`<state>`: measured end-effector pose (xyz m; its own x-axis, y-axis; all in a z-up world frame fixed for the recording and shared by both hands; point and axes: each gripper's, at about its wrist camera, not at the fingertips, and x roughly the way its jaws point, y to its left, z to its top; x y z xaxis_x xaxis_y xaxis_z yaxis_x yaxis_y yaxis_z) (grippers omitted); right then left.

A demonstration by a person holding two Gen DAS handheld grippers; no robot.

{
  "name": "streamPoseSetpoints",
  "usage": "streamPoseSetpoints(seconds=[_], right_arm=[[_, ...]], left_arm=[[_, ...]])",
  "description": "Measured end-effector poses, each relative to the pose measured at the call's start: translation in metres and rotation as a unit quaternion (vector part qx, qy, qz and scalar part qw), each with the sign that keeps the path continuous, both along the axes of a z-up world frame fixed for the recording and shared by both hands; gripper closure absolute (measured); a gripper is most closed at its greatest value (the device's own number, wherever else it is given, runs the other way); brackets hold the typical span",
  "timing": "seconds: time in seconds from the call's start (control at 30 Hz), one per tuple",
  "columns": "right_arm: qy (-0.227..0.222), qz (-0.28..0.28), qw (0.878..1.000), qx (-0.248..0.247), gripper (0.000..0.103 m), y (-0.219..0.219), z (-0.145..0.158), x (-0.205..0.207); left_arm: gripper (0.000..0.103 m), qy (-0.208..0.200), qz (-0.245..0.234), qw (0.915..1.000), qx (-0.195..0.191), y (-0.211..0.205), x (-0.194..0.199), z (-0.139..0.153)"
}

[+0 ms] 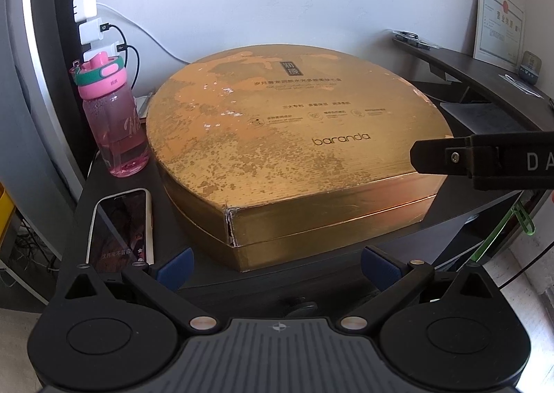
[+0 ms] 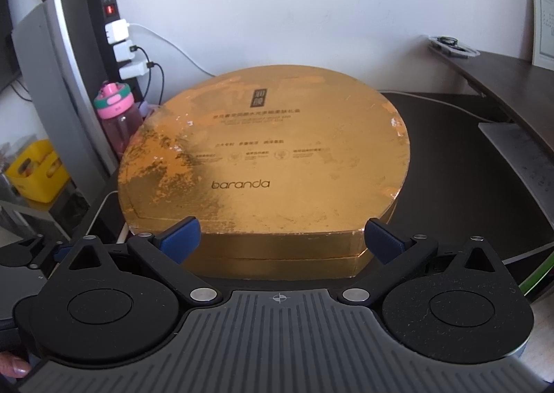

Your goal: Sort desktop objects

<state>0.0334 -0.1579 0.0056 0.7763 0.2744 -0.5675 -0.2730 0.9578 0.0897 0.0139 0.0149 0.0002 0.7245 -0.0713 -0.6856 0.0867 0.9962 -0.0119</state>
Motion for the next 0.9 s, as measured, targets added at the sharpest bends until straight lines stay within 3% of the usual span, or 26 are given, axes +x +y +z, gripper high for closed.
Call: streamPoseSetpoints(seconds=[0.9], right_arm=[[0.011,0.001,1.000,0.025,0.000,-0.022,-0.010,0.003]], left_arm=[[0.001,0.014,0.001,0.9997,0.020,-0.015,0.002,-0.002]])
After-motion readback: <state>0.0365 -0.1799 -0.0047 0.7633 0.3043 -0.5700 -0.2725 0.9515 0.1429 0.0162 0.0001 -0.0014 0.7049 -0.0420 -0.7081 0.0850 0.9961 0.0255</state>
